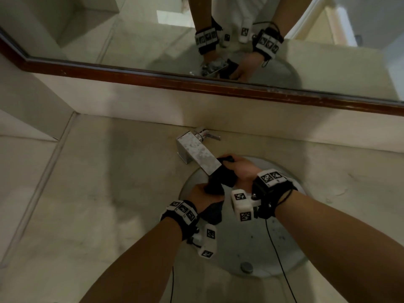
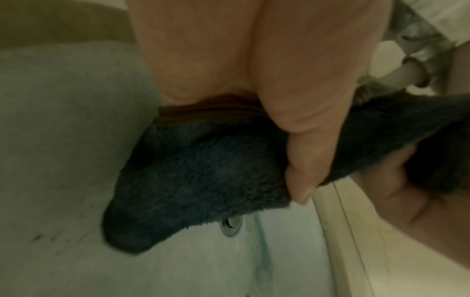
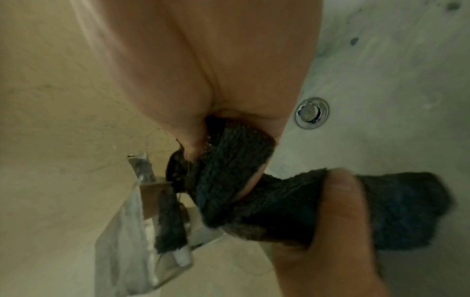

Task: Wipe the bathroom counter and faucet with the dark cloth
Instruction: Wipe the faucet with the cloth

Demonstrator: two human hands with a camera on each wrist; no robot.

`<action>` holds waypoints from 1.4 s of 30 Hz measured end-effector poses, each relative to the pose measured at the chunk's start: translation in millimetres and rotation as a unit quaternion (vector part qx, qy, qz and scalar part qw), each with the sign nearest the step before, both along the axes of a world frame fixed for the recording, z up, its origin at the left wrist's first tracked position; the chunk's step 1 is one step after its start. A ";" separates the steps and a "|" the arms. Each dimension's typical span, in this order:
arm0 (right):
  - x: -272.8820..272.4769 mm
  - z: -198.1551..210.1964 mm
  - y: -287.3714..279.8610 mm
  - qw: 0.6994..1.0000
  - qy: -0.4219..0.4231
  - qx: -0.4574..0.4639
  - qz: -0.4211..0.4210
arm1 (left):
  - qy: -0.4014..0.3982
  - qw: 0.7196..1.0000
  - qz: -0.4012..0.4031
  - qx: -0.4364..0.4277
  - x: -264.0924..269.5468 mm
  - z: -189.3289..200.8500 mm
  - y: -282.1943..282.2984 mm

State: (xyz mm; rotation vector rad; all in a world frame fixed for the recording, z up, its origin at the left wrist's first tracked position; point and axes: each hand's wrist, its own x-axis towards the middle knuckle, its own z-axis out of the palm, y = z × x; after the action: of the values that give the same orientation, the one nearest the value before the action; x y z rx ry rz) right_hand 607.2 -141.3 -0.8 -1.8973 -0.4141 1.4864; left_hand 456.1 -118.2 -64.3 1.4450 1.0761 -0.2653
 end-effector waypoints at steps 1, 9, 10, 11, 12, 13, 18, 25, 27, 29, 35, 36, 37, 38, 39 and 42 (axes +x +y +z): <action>-1.8 1.1 1.1 1.000 0.006 0.001 -0.010 | 0.012 1.000 -0.016 0.002 -0.6 -0.1 0.0; 6.4 3.4 6.0 0.981 0.076 0.006 -0.179 | 0.055 0.998 -0.033 -0.014 -10.9 -6.6 6.6; 9.8 4.6 7.4 0.974 0.094 0.008 -0.207 | 0.057 0.998 -0.032 -0.024 -12.5 -6.6 6.5; 12.2 8.1 7.5 0.965 0.109 0.009 -0.238 | 0.061 0.997 -0.029 -0.035 -14.2 -7.9 6.0; 16.6 7.4 7.1 0.957 0.121 0.011 -0.263 | 0.065 0.997 -0.033 -0.037 -15.8 -9.3 5.5; 20.2 6.9 5.7 0.952 0.133 0.011 -0.277 | 0.068 0.996 -0.037 -0.035 -17.1 -10.4 5.0; 30.0 7.1 3.1 0.943 0.125 0.042 -0.305 | 0.048 0.997 -0.002 -0.063 -21.1 -14.1 7.9; 30.5 -1.9 -8.7 0.979 -0.049 0.055 -0.192 | 0.002 0.987 0.076 -0.144 -18.8 -7.5 15.0; 26.2 -3.2 -11.5 0.987 -0.114 0.045 -0.100 | -0.030 0.976 0.097 -0.193 -18.1 -3.4 15.5; 20.1 -6.4 -14.1 0.989 -0.143 0.045 -0.021 | -0.075 0.951 0.143 -0.264 -16.8 -0.7 14.3; -14.4 -19.0 -28.7 0.951 -0.265 0.048 0.150 | -0.154 0.834 0.266 -0.458 -12.6 7.8 13.2; -20.6 -19.4 -32.2 0.948 -0.264 0.054 0.168 | -0.149 0.830 0.276 -0.462 -10.7 5.2 13.6; -25.2 -18.0 -35.5 0.946 -0.256 0.057 0.191 | -0.151 0.818 0.289 -0.474 -8.6 7.2 13.1; -28.2 -15.6 -38.4 0.942 -0.242 0.061 0.226 | -0.150 0.813 0.304 -0.474 -5.7 9.1 11.7; -30.0 -14.9 -41.6 0.934 -0.222 0.064 0.272 | -0.145 0.820 0.313 -0.458 -2.3 8.9 9.8; -29.4 -11.8 -46.8 0.930 -0.158 0.059 0.327 | -0.090 0.875 0.289 -0.377 3.1 4.8 2.7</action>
State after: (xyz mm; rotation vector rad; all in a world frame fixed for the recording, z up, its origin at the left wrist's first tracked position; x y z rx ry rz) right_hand 577.8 -188.1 -12.6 -2.0020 -1.3630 1.4895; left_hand 459.1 -115.5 -59.5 0.4054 1.0348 -0.0896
